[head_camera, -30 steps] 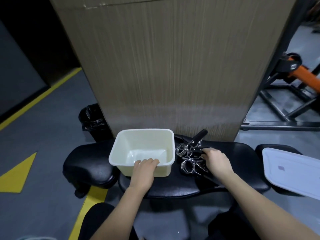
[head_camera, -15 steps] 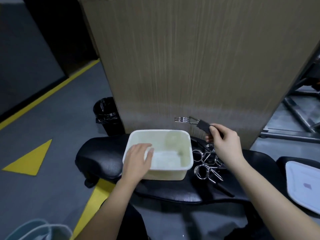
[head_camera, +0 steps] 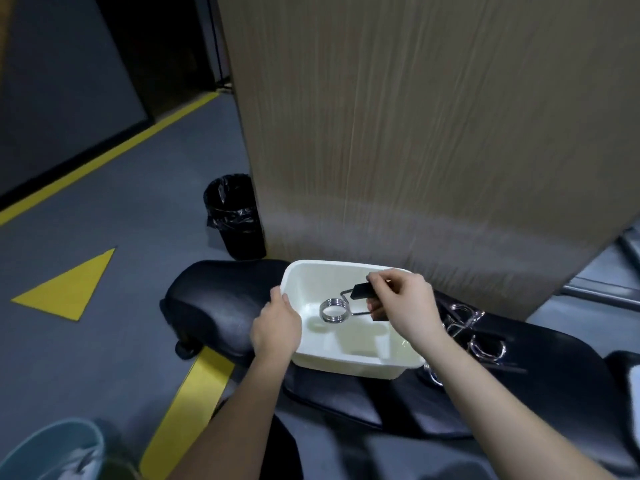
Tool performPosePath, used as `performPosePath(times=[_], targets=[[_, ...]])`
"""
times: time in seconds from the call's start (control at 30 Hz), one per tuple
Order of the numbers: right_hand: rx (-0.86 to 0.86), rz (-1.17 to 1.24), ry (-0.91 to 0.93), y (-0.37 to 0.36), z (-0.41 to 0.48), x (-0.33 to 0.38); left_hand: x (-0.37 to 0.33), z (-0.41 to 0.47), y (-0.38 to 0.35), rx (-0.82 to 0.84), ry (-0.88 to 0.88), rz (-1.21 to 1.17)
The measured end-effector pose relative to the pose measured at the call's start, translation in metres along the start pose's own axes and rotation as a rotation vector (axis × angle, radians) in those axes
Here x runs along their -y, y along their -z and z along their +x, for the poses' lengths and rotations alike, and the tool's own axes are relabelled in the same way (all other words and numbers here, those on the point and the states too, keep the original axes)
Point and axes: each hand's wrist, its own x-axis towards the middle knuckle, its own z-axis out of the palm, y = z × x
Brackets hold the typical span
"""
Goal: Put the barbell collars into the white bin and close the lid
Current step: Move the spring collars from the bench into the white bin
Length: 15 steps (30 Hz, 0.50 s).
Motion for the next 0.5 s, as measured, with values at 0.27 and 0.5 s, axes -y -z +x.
performPosePath(times=[0.27,0.5], targets=[[0.086,0.019,-0.320,-0.061,0.045,-0.041,0.028,0.008,0.004,-0.036,0.049,-0.097],[0.068,-0.062,-0.378,-0.039,0.054,-0.094,-0.001,-0.003,-0.007,-0.099,-0.001,-0.037]])
